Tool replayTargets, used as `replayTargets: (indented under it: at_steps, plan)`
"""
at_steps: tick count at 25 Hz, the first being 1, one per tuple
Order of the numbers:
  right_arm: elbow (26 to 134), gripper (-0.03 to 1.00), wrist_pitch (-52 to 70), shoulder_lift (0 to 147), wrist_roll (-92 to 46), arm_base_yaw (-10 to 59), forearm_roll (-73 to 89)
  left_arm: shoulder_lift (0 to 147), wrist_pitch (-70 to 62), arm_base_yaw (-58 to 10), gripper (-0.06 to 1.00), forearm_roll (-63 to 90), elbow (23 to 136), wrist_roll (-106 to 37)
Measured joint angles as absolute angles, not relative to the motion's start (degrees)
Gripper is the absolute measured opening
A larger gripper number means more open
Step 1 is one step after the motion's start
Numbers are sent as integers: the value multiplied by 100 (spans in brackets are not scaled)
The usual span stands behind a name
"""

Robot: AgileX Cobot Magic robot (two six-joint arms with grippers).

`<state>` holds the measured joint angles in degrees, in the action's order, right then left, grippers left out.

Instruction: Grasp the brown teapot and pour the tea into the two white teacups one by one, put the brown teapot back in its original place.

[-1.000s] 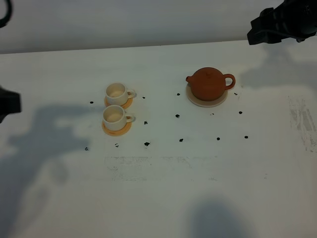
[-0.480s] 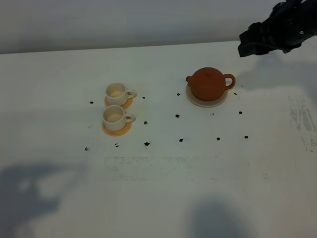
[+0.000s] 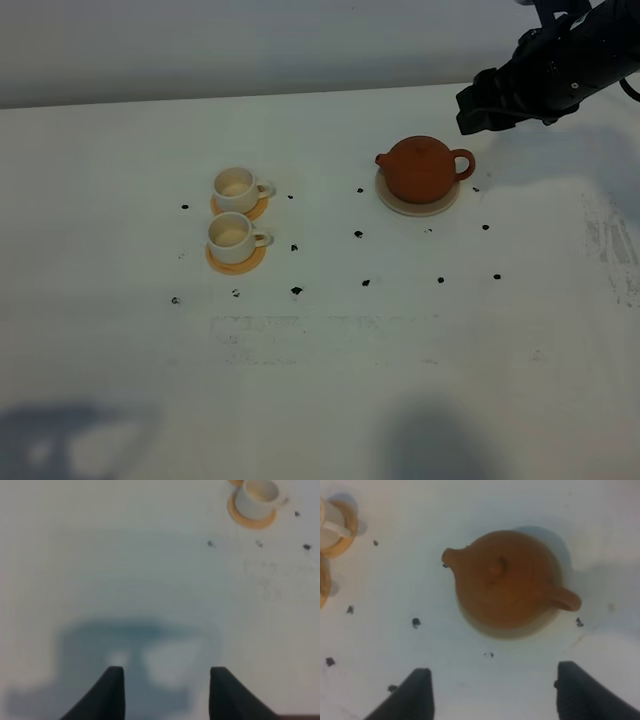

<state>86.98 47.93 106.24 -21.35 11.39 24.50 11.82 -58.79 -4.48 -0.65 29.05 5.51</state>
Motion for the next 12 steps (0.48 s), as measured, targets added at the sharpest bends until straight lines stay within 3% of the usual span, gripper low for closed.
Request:
replayTargets:
  at_steps: [12]
  plan:
    - [8700,52,4663,10734,-2118,1139,2341,667,-6047,-448,32,-58,2597,438]
